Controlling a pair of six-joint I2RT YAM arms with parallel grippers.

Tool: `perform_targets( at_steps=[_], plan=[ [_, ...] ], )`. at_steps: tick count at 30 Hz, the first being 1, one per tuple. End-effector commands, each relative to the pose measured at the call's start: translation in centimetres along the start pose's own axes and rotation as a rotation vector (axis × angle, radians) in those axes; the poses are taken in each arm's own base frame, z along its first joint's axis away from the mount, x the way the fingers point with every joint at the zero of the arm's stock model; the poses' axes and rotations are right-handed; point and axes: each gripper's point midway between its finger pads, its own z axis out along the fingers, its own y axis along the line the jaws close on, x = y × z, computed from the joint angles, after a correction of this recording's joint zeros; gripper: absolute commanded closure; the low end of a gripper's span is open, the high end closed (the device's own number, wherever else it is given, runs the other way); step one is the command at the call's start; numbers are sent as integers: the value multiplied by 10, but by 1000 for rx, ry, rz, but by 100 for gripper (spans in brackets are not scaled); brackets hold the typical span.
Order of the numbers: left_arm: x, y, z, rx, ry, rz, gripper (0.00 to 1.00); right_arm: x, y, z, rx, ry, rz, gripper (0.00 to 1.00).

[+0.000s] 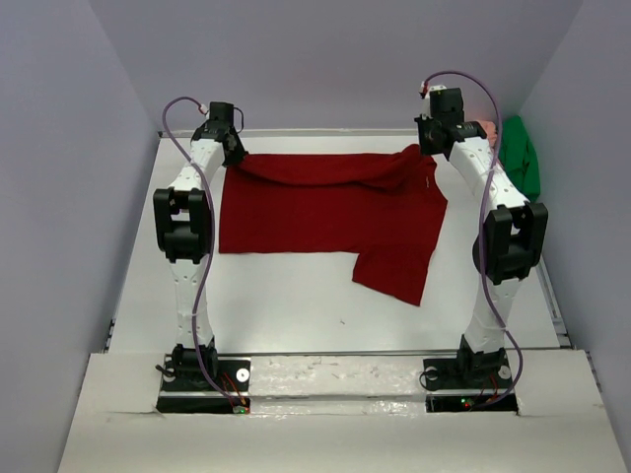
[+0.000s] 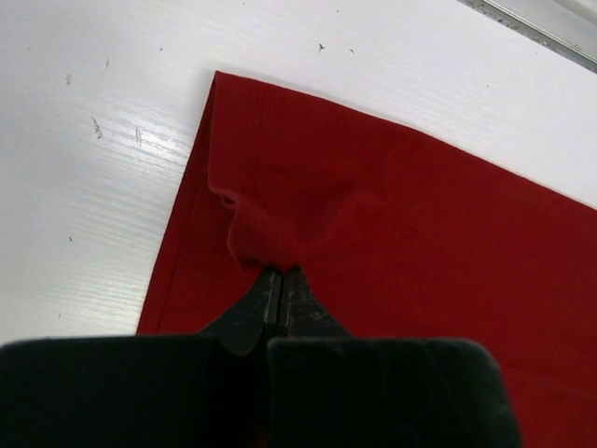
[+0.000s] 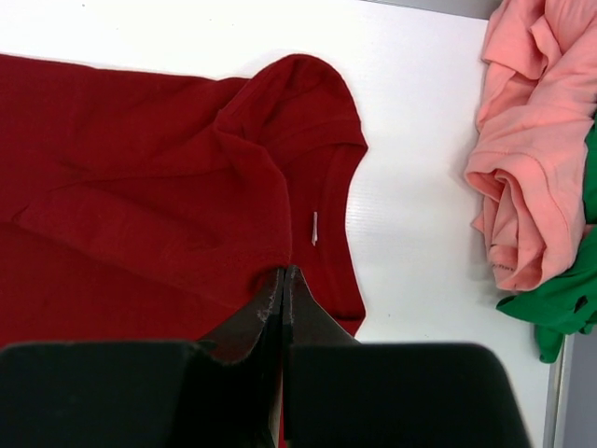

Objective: Fold and stack the t-shirts
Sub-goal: Fold the tshirt

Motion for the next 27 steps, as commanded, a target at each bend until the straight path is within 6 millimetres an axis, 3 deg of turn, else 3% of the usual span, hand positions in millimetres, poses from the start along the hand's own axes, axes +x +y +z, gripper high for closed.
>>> perform_targets(
  at_steps=[1,9,14,21,27],
  plan=[
    [-5,-2,-3,1,-14,-1,100,-17,-11,-9,38,-38,20,100],
    [7,-2,5,-8,13,8,100,-10,-12,7,60,1,9,100],
    [14,2,9,-33,34,8,98,5,-6,21,52,54,18,100],
    [21,8,7,-102,41,-19,62,27,-1,31,42,106,19,100],
    [25,22,2,-192,45,-49,49,28,-1,32,42,109,15,100]
  ],
)
